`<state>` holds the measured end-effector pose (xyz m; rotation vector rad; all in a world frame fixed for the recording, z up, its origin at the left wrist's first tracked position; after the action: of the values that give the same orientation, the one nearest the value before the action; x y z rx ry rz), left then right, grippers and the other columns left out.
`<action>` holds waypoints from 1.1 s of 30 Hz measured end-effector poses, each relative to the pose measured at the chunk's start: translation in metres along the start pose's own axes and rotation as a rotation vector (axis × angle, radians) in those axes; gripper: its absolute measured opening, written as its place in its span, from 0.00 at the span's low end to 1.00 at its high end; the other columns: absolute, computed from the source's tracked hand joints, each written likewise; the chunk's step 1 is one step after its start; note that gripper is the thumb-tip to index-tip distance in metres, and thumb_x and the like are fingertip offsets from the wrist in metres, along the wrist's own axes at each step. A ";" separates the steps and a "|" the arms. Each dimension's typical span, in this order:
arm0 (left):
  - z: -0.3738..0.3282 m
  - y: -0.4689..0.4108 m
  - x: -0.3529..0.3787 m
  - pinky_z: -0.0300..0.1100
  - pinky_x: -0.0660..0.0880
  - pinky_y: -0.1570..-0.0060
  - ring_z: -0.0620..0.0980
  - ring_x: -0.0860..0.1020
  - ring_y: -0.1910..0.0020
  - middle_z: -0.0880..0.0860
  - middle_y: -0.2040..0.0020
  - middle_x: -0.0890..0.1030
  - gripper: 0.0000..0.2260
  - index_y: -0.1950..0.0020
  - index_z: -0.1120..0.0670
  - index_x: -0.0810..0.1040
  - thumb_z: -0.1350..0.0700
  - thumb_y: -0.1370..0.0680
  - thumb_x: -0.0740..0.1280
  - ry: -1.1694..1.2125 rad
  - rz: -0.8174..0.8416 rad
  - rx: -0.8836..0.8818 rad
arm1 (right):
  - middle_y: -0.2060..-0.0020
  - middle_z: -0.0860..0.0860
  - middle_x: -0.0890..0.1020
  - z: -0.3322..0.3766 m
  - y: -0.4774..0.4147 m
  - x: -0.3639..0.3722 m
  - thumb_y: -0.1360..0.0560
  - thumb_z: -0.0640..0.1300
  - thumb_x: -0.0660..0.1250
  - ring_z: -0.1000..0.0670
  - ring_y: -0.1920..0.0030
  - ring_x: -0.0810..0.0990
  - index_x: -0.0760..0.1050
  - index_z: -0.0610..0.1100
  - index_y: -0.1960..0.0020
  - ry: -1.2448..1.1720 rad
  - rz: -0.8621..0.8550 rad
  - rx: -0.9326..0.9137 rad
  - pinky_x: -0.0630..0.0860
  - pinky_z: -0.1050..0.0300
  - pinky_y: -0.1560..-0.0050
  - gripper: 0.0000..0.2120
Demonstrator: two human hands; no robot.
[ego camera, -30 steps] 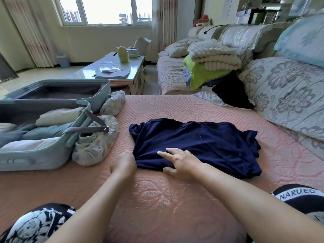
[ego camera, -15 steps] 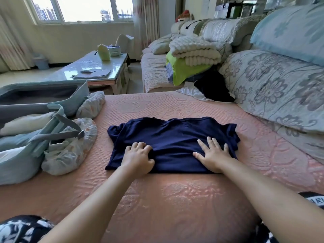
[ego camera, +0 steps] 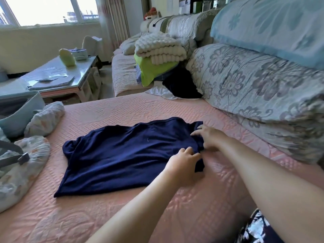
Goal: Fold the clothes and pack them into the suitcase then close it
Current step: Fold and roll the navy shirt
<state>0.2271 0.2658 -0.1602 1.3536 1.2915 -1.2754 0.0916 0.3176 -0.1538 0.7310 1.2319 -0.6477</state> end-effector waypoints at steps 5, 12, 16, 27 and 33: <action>0.024 -0.002 -0.014 0.47 0.70 0.58 0.56 0.75 0.54 0.53 0.52 0.77 0.07 0.52 0.56 0.73 0.53 0.19 0.60 0.220 -0.204 -0.104 | 0.38 0.48 0.79 0.001 -0.025 0.004 0.28 0.41 0.69 0.44 0.40 0.79 0.81 0.58 0.41 -0.095 -0.004 0.047 0.75 0.54 0.40 0.19; 0.104 0.042 -0.053 0.43 0.68 0.59 0.51 0.76 0.57 0.49 0.54 0.79 0.06 0.46 0.53 0.74 0.53 0.18 0.59 0.508 -0.351 -0.432 | 0.45 0.43 0.83 0.049 -0.031 -0.046 0.25 0.34 0.61 0.42 0.44 0.80 0.82 0.46 0.45 -0.314 -0.325 -0.026 0.75 0.55 0.46 0.15; 0.160 0.081 -0.054 0.45 0.69 0.58 0.54 0.78 0.54 0.52 0.53 0.81 0.07 0.51 0.52 0.73 0.54 0.20 0.56 0.411 -0.179 -0.618 | 0.45 0.45 0.84 0.121 -0.036 -0.067 0.23 0.33 0.60 0.45 0.42 0.80 0.83 0.44 0.45 -0.460 -0.346 -0.173 0.71 0.60 0.43 0.16; 0.245 0.150 -0.042 0.46 0.75 0.48 0.56 0.79 0.47 0.52 0.45 0.81 0.12 0.46 0.52 0.77 0.50 0.20 0.57 -0.002 0.230 -0.711 | 0.20 0.49 0.59 0.234 -0.053 -0.021 0.20 0.34 0.58 0.49 0.21 0.58 0.64 0.51 0.22 -0.265 -0.068 -0.322 0.55 0.59 0.25 0.28; 0.226 0.103 -0.058 0.51 0.70 0.39 0.54 0.66 0.32 0.51 0.32 0.69 0.16 0.30 0.44 0.67 0.50 0.18 0.56 -0.029 -0.053 -0.408 | 0.20 0.48 0.58 0.191 -0.064 0.020 0.18 0.51 0.60 0.45 0.21 0.58 0.61 0.52 0.21 0.063 0.037 -0.185 0.56 0.51 0.24 0.27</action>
<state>0.3070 0.0245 -0.1365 1.0135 1.4794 -0.9923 0.1591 0.1272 -0.1501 0.6215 1.3141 -0.4759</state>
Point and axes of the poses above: each hand's wrist, its own y-axis away from the middle knuckle, its own x-axis out of the palm, z = x × y, the point moved 8 cm from there along -y, towards the middle knuckle
